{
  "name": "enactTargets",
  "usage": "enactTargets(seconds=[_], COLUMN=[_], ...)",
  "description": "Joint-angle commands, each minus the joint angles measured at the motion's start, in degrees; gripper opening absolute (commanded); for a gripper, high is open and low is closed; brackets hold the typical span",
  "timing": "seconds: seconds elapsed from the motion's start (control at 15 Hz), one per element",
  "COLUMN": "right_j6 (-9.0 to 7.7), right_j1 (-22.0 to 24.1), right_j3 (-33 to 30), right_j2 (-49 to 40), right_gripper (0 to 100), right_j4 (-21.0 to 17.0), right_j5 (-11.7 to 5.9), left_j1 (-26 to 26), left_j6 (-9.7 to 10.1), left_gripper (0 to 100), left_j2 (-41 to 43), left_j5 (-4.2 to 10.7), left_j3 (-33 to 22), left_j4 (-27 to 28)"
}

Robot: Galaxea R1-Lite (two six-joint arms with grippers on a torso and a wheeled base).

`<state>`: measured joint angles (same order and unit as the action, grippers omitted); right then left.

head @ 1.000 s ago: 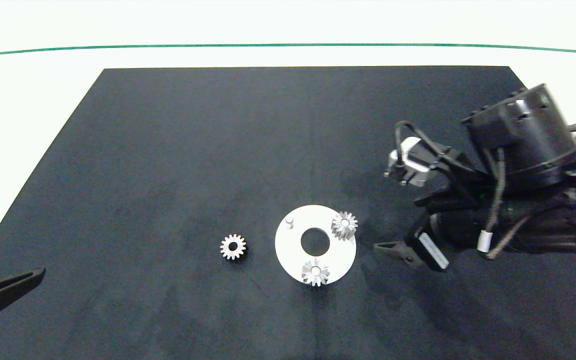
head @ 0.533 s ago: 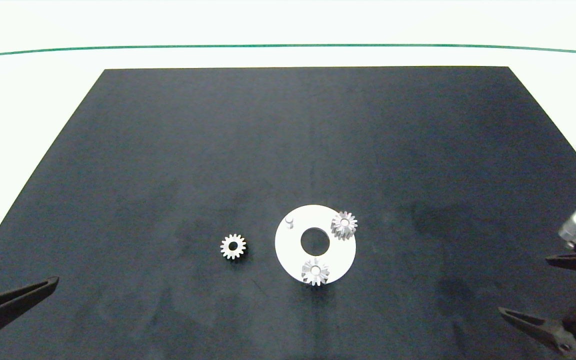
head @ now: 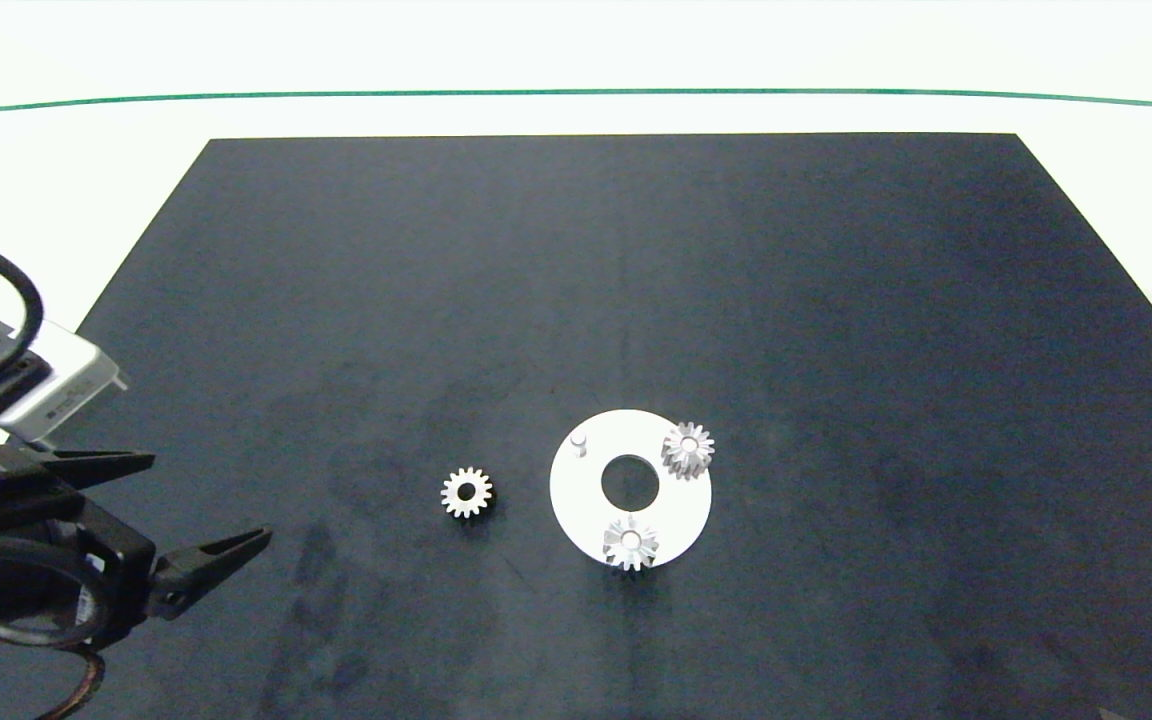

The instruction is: Install three planetary gears onto the carrier pins

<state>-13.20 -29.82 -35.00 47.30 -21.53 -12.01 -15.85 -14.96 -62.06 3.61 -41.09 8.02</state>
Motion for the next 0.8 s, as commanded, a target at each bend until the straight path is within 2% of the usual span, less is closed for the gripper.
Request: enactTargets(seconds=[0.07,0.27,0.47,0.6,0.67,0.8], right_j6=[0.11,0.11,-0.07,-0.07,-0.07,-0.07], right_j1=[-1.9,-2.0,-2.1,-2.0,-1.9,-2.0], right_j3=[4.2,4.2,4.2,3.9,3.8,3.8], right_j2=[-3.6,-2.6,-2.4,-2.3,-2.3,-2.3], right_gripper=[100,100,100,100,100,100], right_j4=[-0.2,0.8,1.0,1.1,1.1,1.1], right_j5=[-0.38,-0.38,-0.38,-0.38,-0.38,-0.38], left_j1=[-0.9,-3.0,-6.4,-9.6,-11.9,-15.0], left_j6=[-0.07,-0.07,0.28,0.63,1.51,2.57], left_gripper=[100,100,100,100,100,100], left_j2=[-5.8,-8.9,-11.5,-13.0,-13.5,-15.0], left_j5=[0.08,0.26,1.93,2.63,2.72,4.39], left_j3=[0.5,0.8,0.4,0.2,0.3,0.3], left_j4=[-0.7,-3.6,-4.7,-7.9,-8.4,-9.1])
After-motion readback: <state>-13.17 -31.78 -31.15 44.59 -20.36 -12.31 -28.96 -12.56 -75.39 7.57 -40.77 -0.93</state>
